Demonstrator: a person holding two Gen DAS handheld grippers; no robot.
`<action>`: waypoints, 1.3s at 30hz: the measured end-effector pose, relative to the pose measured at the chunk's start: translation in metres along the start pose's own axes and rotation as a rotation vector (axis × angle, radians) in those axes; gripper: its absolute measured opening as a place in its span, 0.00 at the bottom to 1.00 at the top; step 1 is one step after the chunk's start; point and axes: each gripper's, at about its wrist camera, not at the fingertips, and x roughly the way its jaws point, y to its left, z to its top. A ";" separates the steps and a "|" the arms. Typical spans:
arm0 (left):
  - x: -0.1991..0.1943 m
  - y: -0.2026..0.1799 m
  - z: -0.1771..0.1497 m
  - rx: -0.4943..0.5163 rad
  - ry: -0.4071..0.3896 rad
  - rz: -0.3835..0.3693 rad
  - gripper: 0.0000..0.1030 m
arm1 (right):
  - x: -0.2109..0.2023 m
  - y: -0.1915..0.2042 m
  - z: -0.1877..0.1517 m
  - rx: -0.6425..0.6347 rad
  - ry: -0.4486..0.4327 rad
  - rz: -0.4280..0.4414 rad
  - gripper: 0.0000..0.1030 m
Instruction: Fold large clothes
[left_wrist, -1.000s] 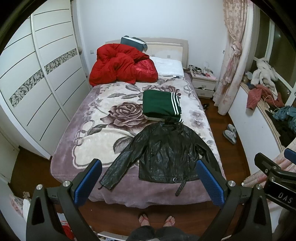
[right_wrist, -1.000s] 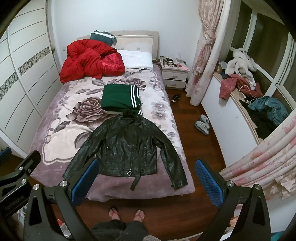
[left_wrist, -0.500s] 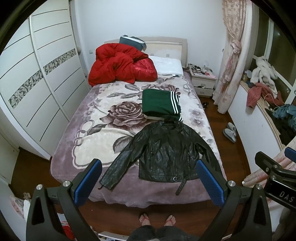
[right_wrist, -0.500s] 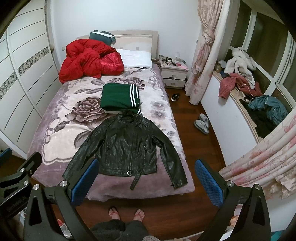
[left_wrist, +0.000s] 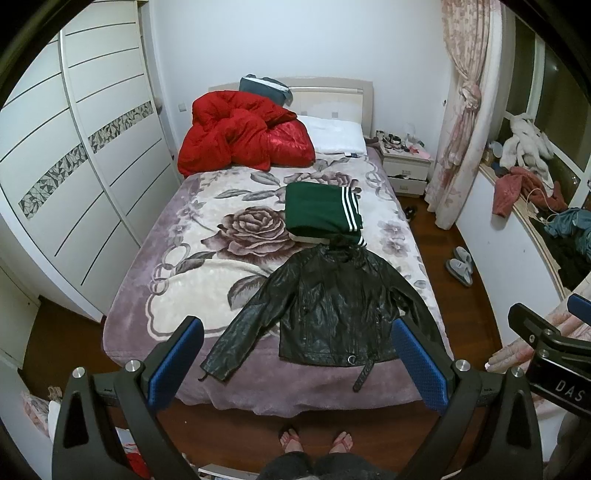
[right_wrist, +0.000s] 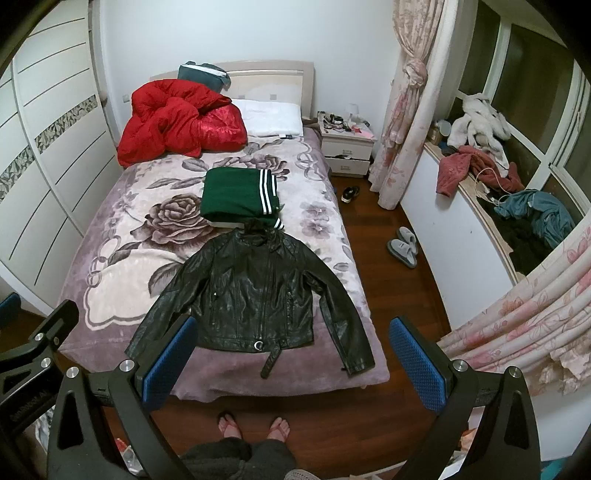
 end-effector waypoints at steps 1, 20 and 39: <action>0.000 0.001 0.000 -0.001 -0.001 0.000 1.00 | 0.001 -0.001 -0.001 0.001 0.000 0.001 1.00; -0.002 -0.001 -0.002 0.004 -0.004 0.001 1.00 | 0.000 -0.002 -0.001 0.001 -0.001 -0.001 1.00; -0.002 -0.005 -0.005 0.003 -0.012 0.006 1.00 | -0.003 -0.004 -0.002 0.003 0.001 0.002 1.00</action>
